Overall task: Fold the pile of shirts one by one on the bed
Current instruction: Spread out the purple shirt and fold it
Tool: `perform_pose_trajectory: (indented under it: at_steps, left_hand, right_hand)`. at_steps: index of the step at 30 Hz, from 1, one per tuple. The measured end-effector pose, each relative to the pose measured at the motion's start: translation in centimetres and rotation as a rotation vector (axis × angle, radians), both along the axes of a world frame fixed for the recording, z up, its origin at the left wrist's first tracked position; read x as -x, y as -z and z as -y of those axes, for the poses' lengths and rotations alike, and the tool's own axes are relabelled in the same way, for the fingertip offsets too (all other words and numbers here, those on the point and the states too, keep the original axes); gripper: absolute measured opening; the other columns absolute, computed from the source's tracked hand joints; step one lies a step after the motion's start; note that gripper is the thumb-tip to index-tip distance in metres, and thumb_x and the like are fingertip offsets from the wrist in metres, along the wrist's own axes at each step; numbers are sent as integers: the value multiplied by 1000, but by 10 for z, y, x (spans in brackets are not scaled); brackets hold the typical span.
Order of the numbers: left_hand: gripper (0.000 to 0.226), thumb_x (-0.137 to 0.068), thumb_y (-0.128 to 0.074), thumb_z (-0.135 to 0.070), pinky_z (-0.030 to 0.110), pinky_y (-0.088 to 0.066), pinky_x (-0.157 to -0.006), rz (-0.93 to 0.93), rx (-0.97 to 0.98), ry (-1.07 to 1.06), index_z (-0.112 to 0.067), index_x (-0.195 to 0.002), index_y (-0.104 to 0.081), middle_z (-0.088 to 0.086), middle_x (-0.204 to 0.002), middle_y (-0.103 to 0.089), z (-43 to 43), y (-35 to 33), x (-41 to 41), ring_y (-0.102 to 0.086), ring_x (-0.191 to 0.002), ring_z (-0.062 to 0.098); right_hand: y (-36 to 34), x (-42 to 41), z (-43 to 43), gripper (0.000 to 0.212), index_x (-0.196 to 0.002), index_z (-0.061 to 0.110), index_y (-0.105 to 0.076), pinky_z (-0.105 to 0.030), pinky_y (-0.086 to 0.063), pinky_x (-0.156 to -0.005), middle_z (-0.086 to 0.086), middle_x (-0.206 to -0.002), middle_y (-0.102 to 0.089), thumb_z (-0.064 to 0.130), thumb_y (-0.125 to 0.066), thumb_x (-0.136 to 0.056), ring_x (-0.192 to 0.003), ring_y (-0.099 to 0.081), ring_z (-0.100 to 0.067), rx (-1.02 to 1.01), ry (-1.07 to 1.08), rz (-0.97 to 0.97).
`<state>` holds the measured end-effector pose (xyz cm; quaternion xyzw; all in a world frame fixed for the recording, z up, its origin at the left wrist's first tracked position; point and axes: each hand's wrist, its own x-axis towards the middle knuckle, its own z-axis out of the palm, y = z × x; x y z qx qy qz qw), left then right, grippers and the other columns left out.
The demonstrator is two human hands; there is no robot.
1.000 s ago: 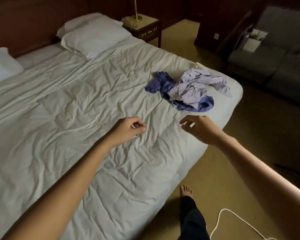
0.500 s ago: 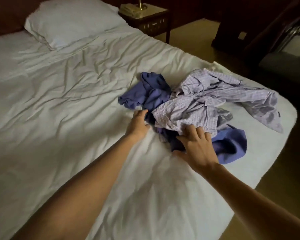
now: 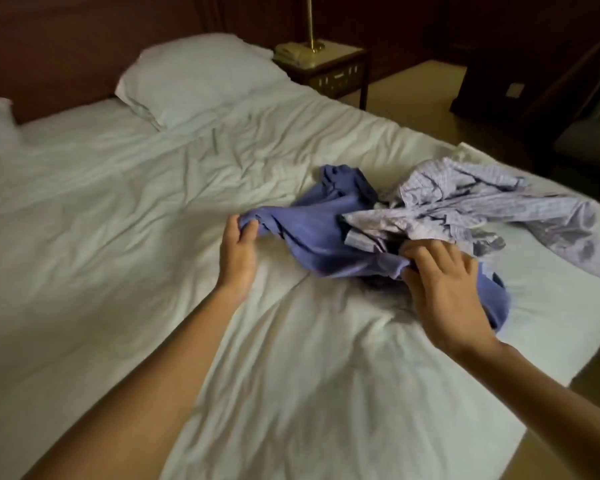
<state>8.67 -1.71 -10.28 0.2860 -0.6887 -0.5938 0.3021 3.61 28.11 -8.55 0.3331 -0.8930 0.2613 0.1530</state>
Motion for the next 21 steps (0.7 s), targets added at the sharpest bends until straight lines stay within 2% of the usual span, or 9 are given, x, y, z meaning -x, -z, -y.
perform_pose_trajectory:
  at_steps: [2, 3, 6, 8, 12, 16, 17, 19, 21]
  left_hand:
    - [16, -102, -41, -12, 41, -48, -99, -116, -155, -67, -20, -94, -52, 2, -98, -61, 28, -41, -56, -59, -95, 22]
    - [16, -102, -39, -12, 43, -49, -100, -149, -179, -93, -16, -96, -53, 7, -100, -61, 41, -61, -85, -61, -94, 24]
    - [23, -103, -35, -16, 44, -55, -91, -225, -206, -156, -6, -112, -54, 19, -110, -62, 75, -121, -178, -66, -96, 30]
    - [24, -104, -35, -21, 37, -59, -78, -308, -197, -238, -9, -108, -55, 15, -104, -65, 96, -164, -242, -69, -89, 24]
    - [22, -103, -38, -24, 28, -50, -63, -461, -130, -450, -22, -85, -52, 0, -81, -58, 140, -260, -376, -61, -66, 9]
    - [21, -101, -42, -30, 24, -46, -58, -561, -83, -656, -28, -85, -55, -7, -79, -58, 172, -354, -502, -59, -65, 7]
    - [21, -102, -41, -35, 26, -47, -60, -575, -69, -692, -29, -87, -54, -8, -82, -58, 178, -373, -530, -59, -68, 7]
    - [20, -104, -38, -42, 32, -51, -82, -603, 9, -763, -29, -102, -54, -6, -105, -60, 187, -401, -581, -60, -91, 10]
    - [16, -107, -36, -35, 19, -44, -94, -597, 252, -854, -29, -109, -51, -4, -115, -57, 188, -419, -623, -56, -101, -3]
  right_hand:
    - [-36, -24, 22, 14, -93, 31, -40, -42, -43, -67, -4, -85, -61, 33, -32, -105, -74, -56, -27, 128, -27, 189]
    - [-54, -37, 36, 16, -90, 30, -36, -44, -41, -61, -6, -78, -61, 35, -32, -104, -67, -55, -26, 158, -46, 246]
    - [-109, -85, 81, 20, -90, 21, -37, -42, -30, -58, -17, -80, -61, 34, -34, -104, -74, -55, -42, 193, -94, 200]
    - [-147, -120, 111, 23, -92, 17, -40, -42, -31, -58, -18, -79, -60, 36, -33, -105, -74, -54, -44, 232, -147, 161]
    - [-232, -203, 173, 29, -89, 22, -43, -41, -33, -62, -2, -74, -56, 44, -33, -104, -75, -55, -35, 275, -349, 108]
    - [-319, -295, 234, 38, -85, 25, -37, -35, -23, -59, 12, -65, -49, 60, -48, -93, -61, -45, -24, 251, -586, 31]
    - [-338, -316, 247, 42, -83, 27, -35, -37, -25, -56, 10, -62, -46, 63, -55, -88, -57, -40, -20, 230, -622, 11]
    - [-366, -351, 269, 46, -78, 29, -34, -22, -32, -52, 9, -59, -42, 62, -64, -84, -54, -37, -11, 218, -663, -21]
    - [-380, -377, 287, 44, -74, 29, -35, -13, -34, -53, 9, -60, -43, 58, -66, -86, -56, -43, -6, 260, -689, -31]
